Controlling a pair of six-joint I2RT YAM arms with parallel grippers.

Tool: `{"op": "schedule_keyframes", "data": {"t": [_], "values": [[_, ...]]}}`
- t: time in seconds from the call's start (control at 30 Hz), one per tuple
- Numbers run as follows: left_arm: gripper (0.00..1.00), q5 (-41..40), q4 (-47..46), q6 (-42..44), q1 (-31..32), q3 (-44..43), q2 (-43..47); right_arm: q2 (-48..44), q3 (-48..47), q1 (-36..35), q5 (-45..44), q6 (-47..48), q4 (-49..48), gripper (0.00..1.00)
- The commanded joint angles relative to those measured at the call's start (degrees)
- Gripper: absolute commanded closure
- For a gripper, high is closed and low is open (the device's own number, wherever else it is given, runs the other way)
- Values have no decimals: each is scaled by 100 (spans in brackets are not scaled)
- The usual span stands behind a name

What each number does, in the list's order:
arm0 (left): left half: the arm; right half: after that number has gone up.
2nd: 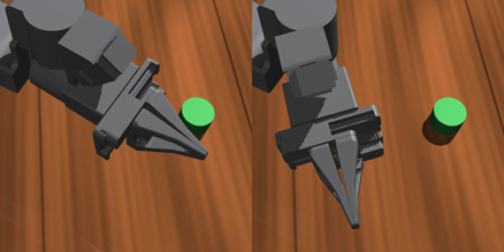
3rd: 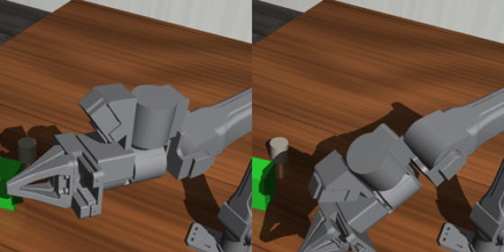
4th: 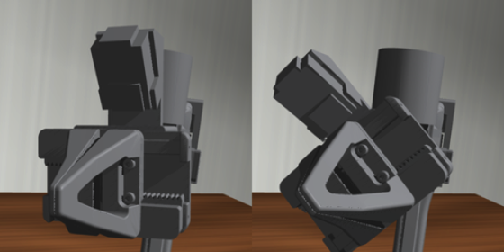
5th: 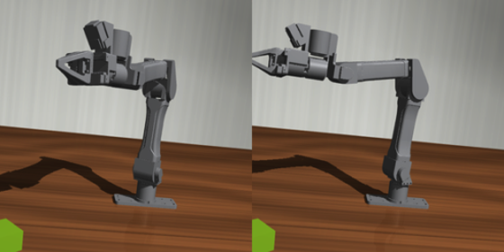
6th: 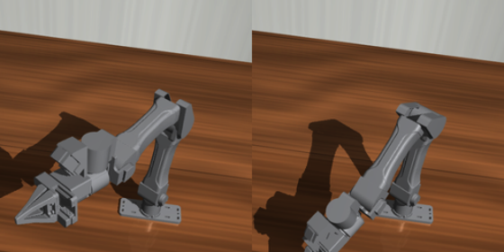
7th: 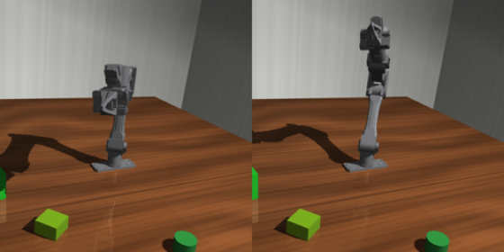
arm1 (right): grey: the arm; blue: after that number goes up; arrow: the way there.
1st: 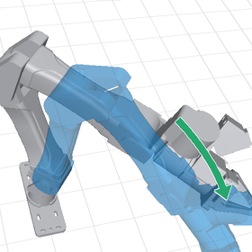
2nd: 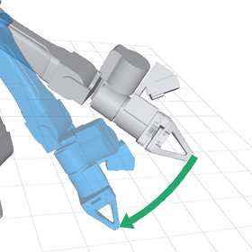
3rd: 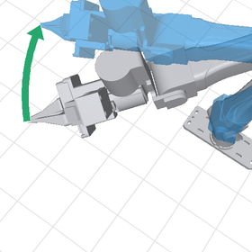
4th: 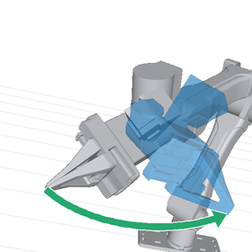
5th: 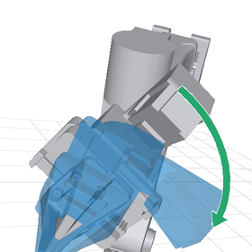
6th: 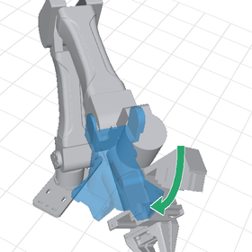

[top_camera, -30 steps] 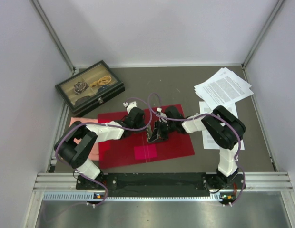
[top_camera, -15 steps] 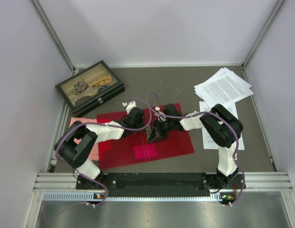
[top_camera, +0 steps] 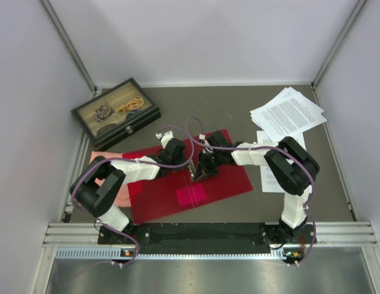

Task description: Put the files into the folder

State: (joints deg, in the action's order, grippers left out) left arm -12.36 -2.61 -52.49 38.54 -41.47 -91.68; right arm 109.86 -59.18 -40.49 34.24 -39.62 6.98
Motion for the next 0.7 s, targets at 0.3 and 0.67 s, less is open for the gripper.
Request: {"op": "schedule_keyframes", "data": {"t": [0.3,0.67], "values": [[100,621,1228,-981,118,245,-8,-1486,1031,59,-1009,341,-653,52],[100,577,1052,-1756,118,412,-60,-1099,1654,-91,-524,-248,-2481,68]]}}
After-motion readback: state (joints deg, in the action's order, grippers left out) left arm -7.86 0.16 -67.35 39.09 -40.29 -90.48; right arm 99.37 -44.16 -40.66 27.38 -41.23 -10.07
